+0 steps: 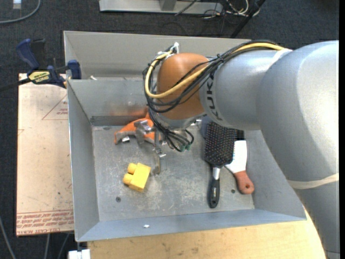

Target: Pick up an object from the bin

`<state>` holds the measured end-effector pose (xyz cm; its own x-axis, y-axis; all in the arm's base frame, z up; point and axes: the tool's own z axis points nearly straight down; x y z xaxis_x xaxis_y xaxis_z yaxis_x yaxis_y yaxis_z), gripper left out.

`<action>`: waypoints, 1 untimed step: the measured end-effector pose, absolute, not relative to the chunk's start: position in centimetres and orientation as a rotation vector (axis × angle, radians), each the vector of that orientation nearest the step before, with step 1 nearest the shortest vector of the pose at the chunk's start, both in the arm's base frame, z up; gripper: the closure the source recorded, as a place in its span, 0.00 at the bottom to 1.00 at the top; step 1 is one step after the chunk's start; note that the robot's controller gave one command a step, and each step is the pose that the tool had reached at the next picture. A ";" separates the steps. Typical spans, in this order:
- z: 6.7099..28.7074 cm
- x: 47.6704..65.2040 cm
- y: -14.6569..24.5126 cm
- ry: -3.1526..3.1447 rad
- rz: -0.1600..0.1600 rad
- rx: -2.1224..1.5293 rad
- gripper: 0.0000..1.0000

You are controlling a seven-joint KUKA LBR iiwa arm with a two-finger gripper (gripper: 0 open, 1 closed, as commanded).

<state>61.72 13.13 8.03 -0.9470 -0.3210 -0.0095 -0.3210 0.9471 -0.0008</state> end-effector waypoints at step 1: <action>7.4 58.1 14.1 3.081 0.004 -0.573 0.00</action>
Offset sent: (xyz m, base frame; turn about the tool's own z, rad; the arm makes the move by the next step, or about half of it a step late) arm -0.0282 0.0225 -0.0103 -0.3456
